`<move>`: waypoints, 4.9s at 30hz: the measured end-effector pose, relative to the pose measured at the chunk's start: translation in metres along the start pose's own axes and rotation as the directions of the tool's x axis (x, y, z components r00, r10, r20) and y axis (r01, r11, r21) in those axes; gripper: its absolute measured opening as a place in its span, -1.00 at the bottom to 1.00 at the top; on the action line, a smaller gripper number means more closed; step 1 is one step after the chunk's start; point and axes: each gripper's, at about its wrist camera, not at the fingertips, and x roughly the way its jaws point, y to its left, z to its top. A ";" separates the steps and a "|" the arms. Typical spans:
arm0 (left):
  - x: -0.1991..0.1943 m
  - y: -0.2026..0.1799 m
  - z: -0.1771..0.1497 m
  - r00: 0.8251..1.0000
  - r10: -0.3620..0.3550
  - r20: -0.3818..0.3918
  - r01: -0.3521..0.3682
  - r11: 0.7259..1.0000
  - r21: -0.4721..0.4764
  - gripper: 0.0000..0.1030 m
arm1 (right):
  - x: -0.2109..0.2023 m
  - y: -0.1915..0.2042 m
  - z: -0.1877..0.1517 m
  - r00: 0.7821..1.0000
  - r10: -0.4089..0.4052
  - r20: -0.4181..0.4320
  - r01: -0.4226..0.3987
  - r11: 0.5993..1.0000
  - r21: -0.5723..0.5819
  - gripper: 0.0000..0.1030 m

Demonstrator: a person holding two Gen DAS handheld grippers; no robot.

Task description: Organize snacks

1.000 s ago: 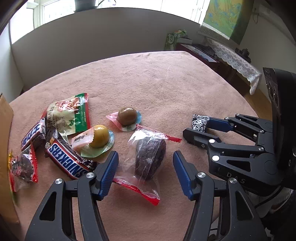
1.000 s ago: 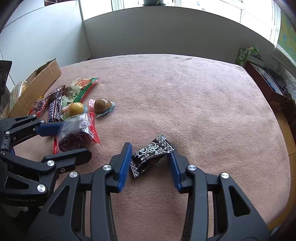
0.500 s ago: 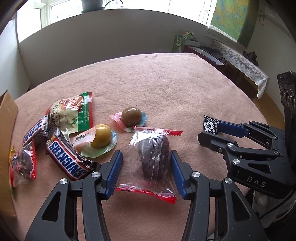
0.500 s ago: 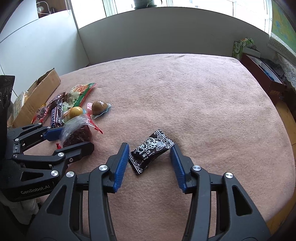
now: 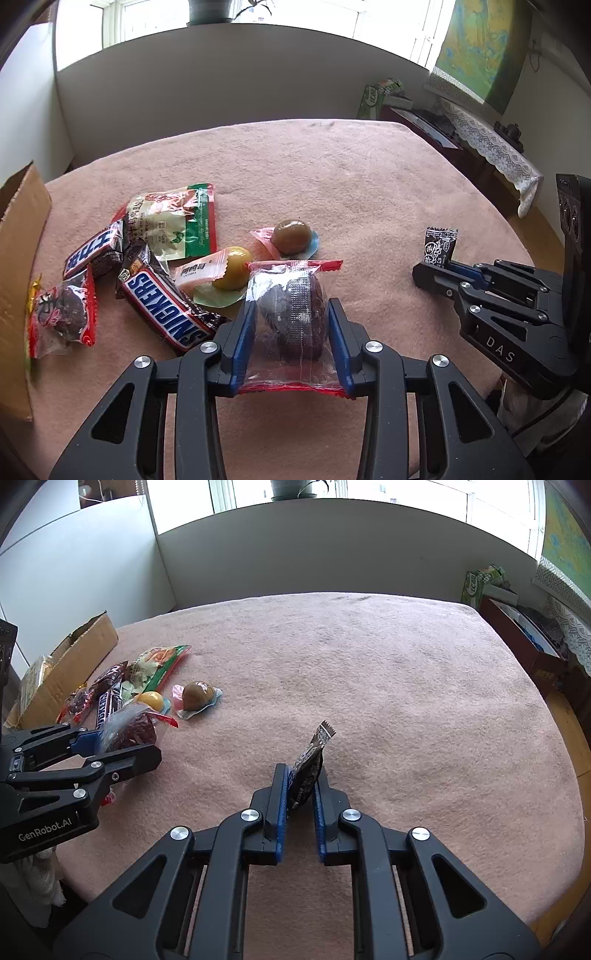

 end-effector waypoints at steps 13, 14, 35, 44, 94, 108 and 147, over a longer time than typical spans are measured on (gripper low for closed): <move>-0.020 0.013 0.003 0.999 -0.009 0.052 0.010 0.999 -0.030 -0.37 | -0.018 0.021 0.014 0.996 0.061 0.062 -0.061 0.998 0.004 -0.77; -0.023 0.016 0.003 0.998 -0.008 0.060 0.010 0.999 -0.036 -0.37 | -0.019 0.025 0.016 0.995 0.071 0.068 -0.071 0.997 -0.001 -0.77; -0.105 0.125 -0.015 0.963 0.131 0.235 -0.073 0.967 -0.244 -0.37 | -0.009 0.167 0.095 0.960 0.261 0.101 -0.239 0.952 -0.191 -0.77; -0.124 0.172 -0.033 0.948 0.197 0.249 -0.111 0.940 -0.321 -0.37 | 0.018 0.247 0.130 0.930 0.362 0.065 -0.334 0.905 -0.263 -0.77; -0.127 0.189 -0.042 0.948 0.203 0.246 -0.104 0.926 -0.364 -0.18 | 0.025 0.198 0.135 0.947 0.313 0.077 -0.292 0.934 -0.206 0.58; -0.135 0.149 -0.029 0.912 0.279 0.301 -0.181 0.931 -0.317 -0.17 | 0.023 0.097 0.102 0.976 0.211 0.059 -0.205 0.974 -0.091 0.58; -0.005 0.067 0.004 0.998 0.060 0.005 -0.057 0.969 -0.239 -0.17 | 0.052 0.060 0.062 0.985 0.129 -0.115 -0.144 0.981 -0.131 0.17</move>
